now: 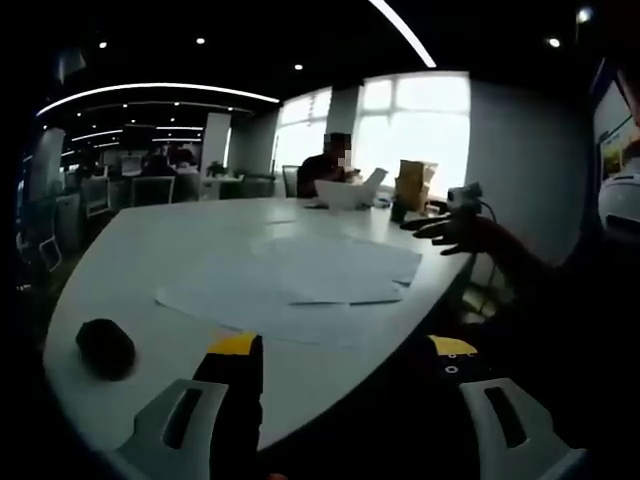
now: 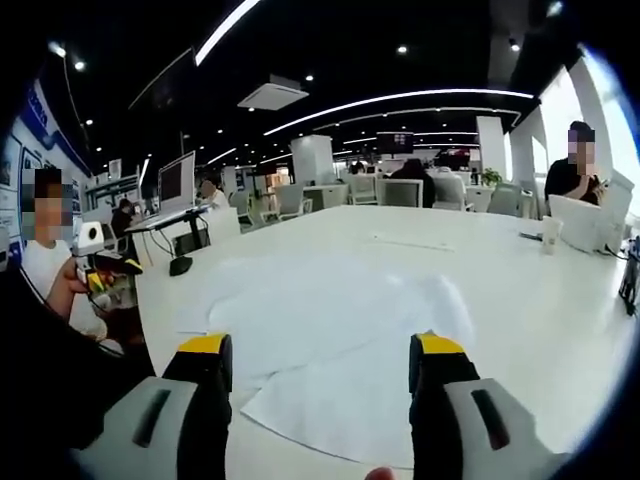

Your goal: Organize the stack of printing papers by aligning and flattening the scattered papers on the table

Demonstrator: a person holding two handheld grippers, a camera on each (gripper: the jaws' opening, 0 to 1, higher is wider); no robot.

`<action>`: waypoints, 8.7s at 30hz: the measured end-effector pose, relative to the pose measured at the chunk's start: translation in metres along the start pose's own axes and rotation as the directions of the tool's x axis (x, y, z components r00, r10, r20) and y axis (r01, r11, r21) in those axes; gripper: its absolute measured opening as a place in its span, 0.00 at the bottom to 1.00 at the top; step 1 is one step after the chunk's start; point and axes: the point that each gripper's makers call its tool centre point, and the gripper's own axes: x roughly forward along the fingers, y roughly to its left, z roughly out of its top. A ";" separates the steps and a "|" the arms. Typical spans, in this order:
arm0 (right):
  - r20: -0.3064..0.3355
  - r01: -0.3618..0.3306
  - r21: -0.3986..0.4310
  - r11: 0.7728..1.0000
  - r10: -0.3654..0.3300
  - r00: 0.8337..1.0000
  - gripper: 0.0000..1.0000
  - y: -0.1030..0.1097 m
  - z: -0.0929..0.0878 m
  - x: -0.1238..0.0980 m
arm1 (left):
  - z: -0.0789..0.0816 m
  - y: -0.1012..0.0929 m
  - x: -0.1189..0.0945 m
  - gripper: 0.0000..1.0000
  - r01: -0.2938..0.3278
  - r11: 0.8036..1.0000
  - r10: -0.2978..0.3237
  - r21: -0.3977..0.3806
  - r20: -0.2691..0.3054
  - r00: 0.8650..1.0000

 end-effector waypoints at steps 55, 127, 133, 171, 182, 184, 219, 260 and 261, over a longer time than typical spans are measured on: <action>-0.003 0.004 -0.006 1.000 -0.004 1.000 0.67 -0.001 0.010 0.027 | 0.000 0.000 0.003 0.68 0.010 1.000 -0.010 0.002 -0.001 1.000; -0.043 0.034 0.023 0.999 -0.033 0.999 0.67 -0.028 0.006 0.071 | -0.009 0.007 0.008 0.67 0.019 1.000 -0.019 -0.021 -0.018 1.000; -0.048 0.033 0.027 0.999 -0.032 0.998 0.67 -0.033 0.006 0.076 | -0.009 0.009 0.009 0.66 0.020 1.000 -0.020 -0.023 -0.019 1.000; -0.071 0.037 0.058 0.998 -0.032 0.997 0.67 -0.042 -0.006 0.084 | -0.011 0.009 0.017 0.66 0.024 0.999 -0.025 -0.027 -0.036 0.999; -0.079 0.036 0.063 0.997 -0.031 0.996 0.67 -0.045 -0.010 0.088 | -0.013 0.009 0.017 0.66 0.024 0.999 -0.025 -0.032 -0.036 0.999; -0.080 0.036 0.063 0.997 -0.031 0.996 0.67 -0.045 -0.011 0.089 | -0.013 0.009 0.017 0.66 0.022 0.999 -0.024 -0.032 -0.036 0.999; -0.086 0.068 0.035 0.997 -0.064 0.994 0.67 -0.055 -0.009 0.100 | -0.013 0.009 0.016 0.66 0.022 0.999 -0.023 -0.031 -0.035 0.999; -0.082 0.077 0.053 0.996 -0.073 0.994 0.67 -0.062 -0.008 0.102 | -0.012 0.008 0.016 0.65 0.022 0.999 -0.023 -0.028 -0.040 0.999; -0.082 0.076 0.053 0.996 -0.072 0.994 0.67 -0.062 -0.008 0.102 | -0.012 0.008 0.016 0.65 0.021 0.999 -0.022 -0.028 -0.039 0.999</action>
